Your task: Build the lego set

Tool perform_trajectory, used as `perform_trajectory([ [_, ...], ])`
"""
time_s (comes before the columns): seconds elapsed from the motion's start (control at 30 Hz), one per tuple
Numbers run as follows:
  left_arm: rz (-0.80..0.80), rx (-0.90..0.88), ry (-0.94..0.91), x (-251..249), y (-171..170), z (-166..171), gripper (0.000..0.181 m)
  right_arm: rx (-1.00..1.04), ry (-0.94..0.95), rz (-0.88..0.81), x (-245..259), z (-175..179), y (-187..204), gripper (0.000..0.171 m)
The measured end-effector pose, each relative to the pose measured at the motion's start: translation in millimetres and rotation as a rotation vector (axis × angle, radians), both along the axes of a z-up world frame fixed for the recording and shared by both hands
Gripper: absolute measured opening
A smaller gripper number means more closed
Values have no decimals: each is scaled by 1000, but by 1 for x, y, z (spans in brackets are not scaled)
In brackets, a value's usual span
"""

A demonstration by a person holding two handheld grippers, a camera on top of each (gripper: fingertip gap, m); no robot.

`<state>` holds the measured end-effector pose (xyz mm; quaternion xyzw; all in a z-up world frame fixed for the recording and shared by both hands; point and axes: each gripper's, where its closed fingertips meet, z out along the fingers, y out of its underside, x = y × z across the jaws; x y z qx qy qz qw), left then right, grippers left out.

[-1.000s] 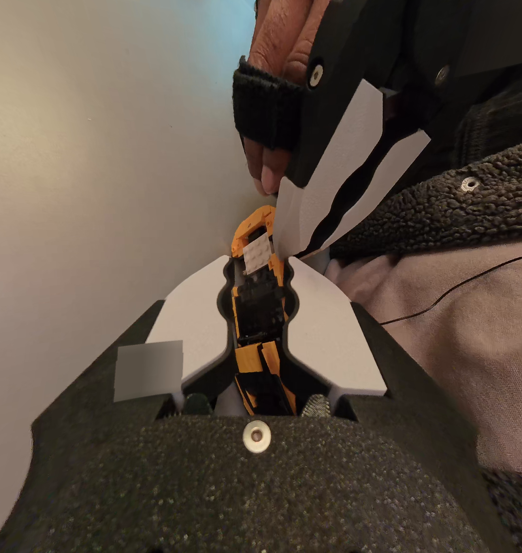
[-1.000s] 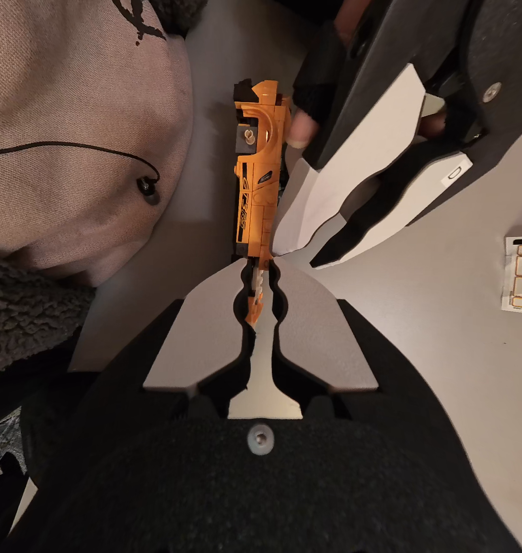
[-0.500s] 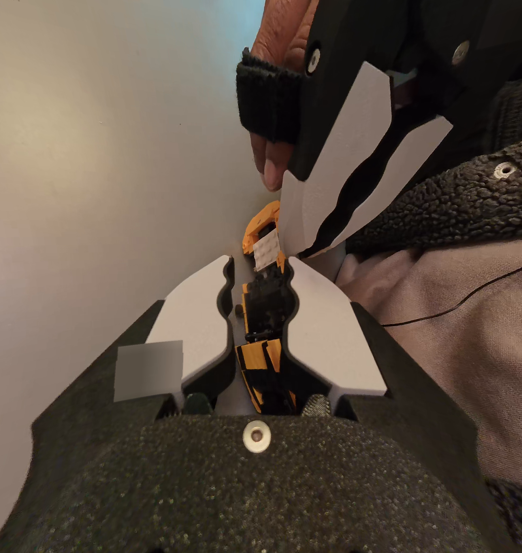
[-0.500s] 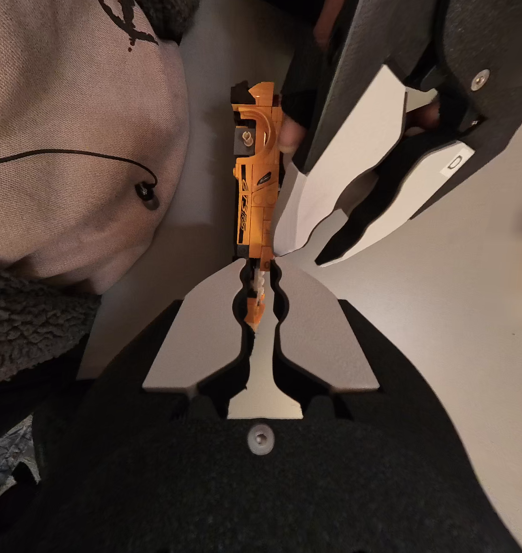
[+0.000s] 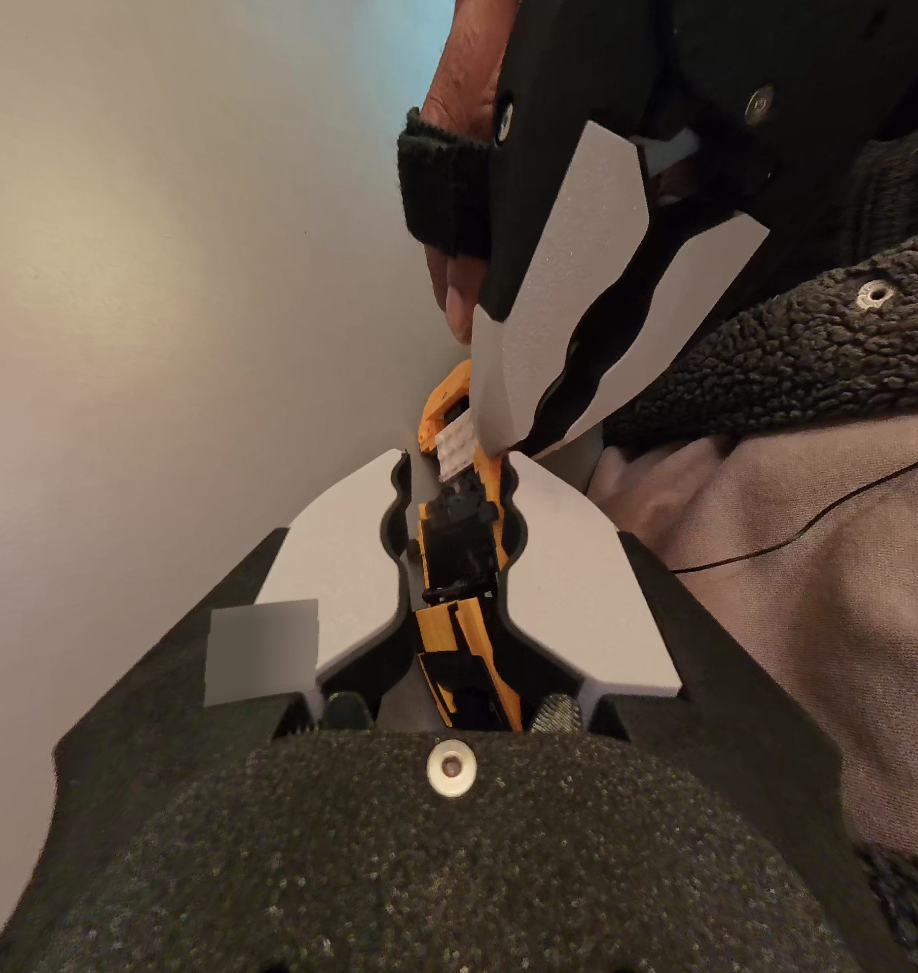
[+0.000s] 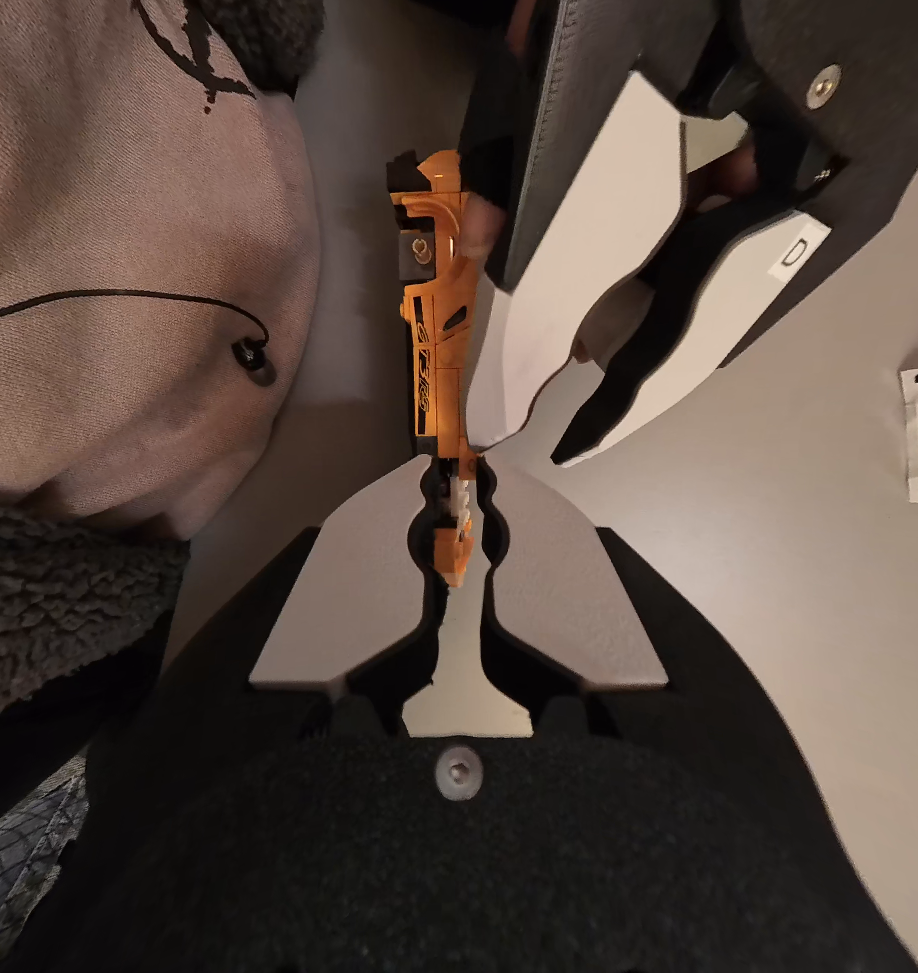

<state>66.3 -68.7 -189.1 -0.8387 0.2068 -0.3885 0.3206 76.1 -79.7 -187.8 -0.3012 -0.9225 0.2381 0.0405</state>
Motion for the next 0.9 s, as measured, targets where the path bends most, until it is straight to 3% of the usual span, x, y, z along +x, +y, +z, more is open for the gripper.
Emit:
perform_trajectory([
  [0.9,1,38,162,-8,3,-5,31,15,5,-15,-1,0,2,14],
])
